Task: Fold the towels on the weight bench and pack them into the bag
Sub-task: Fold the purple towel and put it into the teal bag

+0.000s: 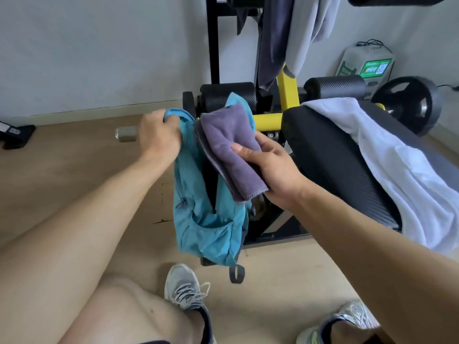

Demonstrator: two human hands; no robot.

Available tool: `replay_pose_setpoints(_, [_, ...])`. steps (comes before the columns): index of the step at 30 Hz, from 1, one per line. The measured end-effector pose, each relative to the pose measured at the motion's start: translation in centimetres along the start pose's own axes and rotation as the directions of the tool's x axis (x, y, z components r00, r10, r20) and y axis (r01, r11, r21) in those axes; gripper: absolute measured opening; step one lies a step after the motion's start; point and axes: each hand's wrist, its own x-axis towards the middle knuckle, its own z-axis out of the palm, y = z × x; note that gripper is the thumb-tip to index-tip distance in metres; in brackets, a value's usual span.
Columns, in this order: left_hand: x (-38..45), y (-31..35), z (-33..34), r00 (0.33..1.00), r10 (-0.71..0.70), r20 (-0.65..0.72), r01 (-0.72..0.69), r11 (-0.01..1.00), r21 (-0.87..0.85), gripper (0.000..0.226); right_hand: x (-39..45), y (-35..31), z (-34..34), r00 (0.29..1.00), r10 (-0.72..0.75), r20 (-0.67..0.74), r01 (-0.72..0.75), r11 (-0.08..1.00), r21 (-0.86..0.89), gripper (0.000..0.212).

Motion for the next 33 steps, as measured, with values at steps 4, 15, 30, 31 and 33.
replay_pose_setpoints(4, [-0.7, 1.2, -0.2, 0.991, 0.135, -0.007, -0.135, 0.989, -0.061, 0.044, -1.2, 0.6, -2.5, 0.981, -0.092, -0.170, 0.097, 0.995, 0.020, 0.023])
replay_pose_setpoints(15, [-3.6, -0.2, 3.2, 0.795, -0.328, 0.511, 0.348, 0.936, 0.059, 0.033, -3.8, 8.2, -7.1, 0.795, 0.095, -0.600, -0.283, 0.931, -0.228, 0.036])
replay_pose_setpoints(30, [-3.8, -4.9, 6.9, 0.729, -0.390, 0.563, 0.051, 0.851, 0.522, 0.098, -7.0, 8.8, -6.1, 0.964, -0.069, -0.256, -0.107, 0.784, -0.612, 0.014])
replay_pose_setpoints(31, [-3.5, -5.4, 6.9, 0.723, -0.384, 0.575, -0.007, 0.827, 0.562, 0.100, -7.2, 8.7, -6.3, 0.971, -0.073, -0.228, -0.092, 0.765, -0.638, 0.016])
replay_pose_setpoints(33, [-3.1, -6.3, 7.2, 0.713, -0.381, 0.588, -0.016, 0.830, 0.558, 0.089, -7.6, 8.7, -6.7, 0.978, -0.072, -0.194, -0.081, 0.731, -0.678, 0.020])
